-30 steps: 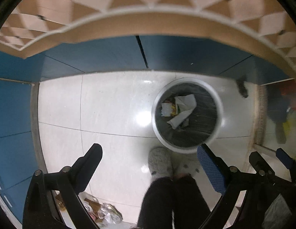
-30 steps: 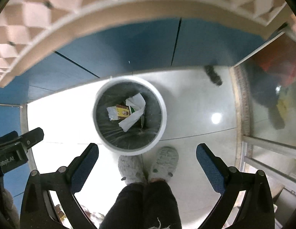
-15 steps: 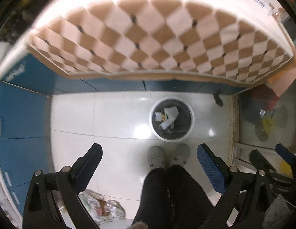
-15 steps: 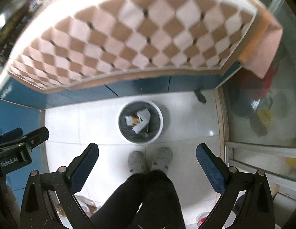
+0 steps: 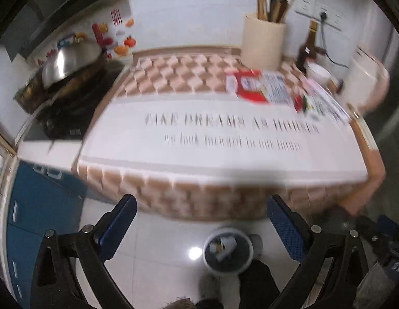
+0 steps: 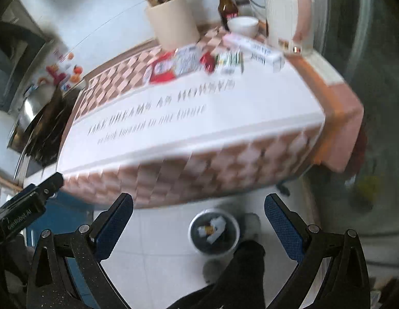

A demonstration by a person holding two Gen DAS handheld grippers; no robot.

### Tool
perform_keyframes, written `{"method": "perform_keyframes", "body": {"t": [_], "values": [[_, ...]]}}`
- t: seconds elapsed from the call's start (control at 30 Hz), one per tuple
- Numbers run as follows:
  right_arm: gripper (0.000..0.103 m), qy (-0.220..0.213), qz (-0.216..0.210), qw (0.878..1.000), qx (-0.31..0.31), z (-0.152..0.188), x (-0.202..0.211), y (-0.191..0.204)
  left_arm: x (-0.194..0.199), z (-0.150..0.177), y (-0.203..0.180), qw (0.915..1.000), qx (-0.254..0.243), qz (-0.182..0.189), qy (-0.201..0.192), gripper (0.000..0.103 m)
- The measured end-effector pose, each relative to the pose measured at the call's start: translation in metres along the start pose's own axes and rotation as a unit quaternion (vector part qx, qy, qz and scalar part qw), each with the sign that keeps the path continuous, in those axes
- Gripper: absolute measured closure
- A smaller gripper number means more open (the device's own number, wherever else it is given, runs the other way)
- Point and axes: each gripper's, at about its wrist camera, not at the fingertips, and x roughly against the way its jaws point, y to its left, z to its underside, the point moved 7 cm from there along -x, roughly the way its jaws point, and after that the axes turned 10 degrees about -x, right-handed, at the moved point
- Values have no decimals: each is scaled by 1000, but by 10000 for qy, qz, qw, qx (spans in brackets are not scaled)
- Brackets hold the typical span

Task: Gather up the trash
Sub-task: 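Move the right tool to the white Doctor toothpaste box and grasp it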

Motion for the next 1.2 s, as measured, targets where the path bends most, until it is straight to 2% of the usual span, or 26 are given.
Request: {"method": "perform_keyframes", "body": {"t": [0.13, 0.23, 0.4, 0.53, 0.63, 0.7, 0.77, 0.8, 0.87, 0.97, 1.0, 1.03, 1.1, 1.2], "values": [[0, -70, 363, 9993, 109, -90, -30, -7, -33, -56, -1, 9994, 202, -245, 169, 0], [0, -73, 710, 9972, 202, -162, -72, -19, -73, -94, -6, 9970, 398, -457, 481, 0], [1, 224, 1048, 9932, 445, -258, -152, -39, -130, -129, -25, 9905, 676, -527, 1080, 0], [18, 463, 1275, 9884, 680, -300, -202, -51, -168, -149, -49, 9866, 701, -434, 1407, 0], [27, 589, 1470, 9831, 922, -314, -231, -59, -184, -162, -76, 9858, 714, -67, 1517, 1], [30, 673, 1568, 9798, 1044, -318, -243, -62, -189, -173, -99, 9853, 774, 488, 1443, 1], [34, 521, 1728, 9753, 1274, -325, -248, -64, -193, -188, -128, 9832, 681, 1031, 1347, 3], [41, 501, 1720, 9751, 1307, -327, -249, -64, -196, -194, -140, 9814, 624, 1222, 1345, 4], [46, 558, 1606, 9768, 1299, -331, -250, -66, -202, -204, -166, 9754, 510, 1663, 1352, 12], [46, 638, 1447, 9790, 1289, -333, -249, -69, -216, -211, -191, 9700, 305, 1884, 1503, 31], [46, 670, 1396, 9795, 1285, -333, -248, -71, -222, -212, -199, 9685, 214, 1923, 1565, 46], [46, 700, 1360, 9798, 1291, -333, -247, -72, -226, -212, -204, 9672, 144, 1947, 1624, 66], [45, 773, 1309, 9799, 1292, -334, -248, -73, -231, -210, -214, 9644, 16, 2001, 1726, 85], [44, 1087, 1277, 9774, 1287, -332, -262, -74, -225, -213, -214, 9713, -141, 1775, 1574, 89]]}}
